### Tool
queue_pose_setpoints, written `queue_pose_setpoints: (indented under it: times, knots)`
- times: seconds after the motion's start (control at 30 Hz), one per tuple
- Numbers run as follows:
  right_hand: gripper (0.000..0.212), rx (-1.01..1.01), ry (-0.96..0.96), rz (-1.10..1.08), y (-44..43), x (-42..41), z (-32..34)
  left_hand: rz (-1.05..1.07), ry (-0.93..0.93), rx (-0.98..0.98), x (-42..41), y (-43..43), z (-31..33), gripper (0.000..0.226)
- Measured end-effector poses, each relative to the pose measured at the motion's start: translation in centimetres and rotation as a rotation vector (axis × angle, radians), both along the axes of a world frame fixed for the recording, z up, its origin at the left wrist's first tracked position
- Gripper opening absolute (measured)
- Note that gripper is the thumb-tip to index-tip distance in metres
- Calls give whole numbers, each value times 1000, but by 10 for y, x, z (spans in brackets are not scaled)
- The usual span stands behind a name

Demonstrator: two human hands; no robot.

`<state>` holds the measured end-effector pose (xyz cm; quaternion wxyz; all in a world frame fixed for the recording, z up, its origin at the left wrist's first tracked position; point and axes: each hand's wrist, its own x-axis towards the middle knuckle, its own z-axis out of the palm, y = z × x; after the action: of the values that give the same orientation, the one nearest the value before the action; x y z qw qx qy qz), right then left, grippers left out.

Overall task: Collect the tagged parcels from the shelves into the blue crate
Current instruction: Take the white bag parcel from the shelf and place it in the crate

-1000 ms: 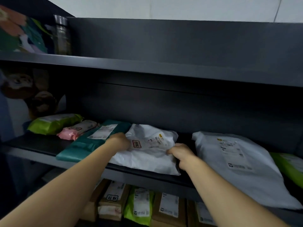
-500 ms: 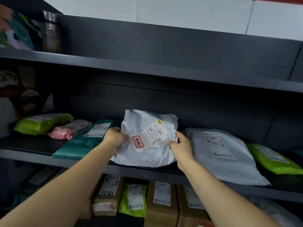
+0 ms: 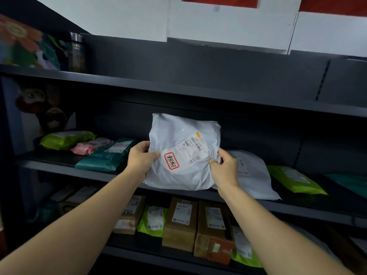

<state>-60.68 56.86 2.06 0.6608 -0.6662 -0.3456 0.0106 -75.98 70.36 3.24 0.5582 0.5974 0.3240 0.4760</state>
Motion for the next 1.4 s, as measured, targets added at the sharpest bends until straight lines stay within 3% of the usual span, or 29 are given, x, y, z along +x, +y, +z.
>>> queue_pose_setpoints:
  times: [0.43, 0.93, 1.4]
  knots:
    - [39, -149, -25, -134, -151, -24, -29, -50, 33, -48, -28, -148, -36, 27]
    - [43, -268, 116, -368, -328, -89, -85, -355, 180, -112, -49, -284, -96, 26]
    - [38, -292, 236, -622, -553, -82, -116, -615, 276, -93, 18, -486, -131, 34]
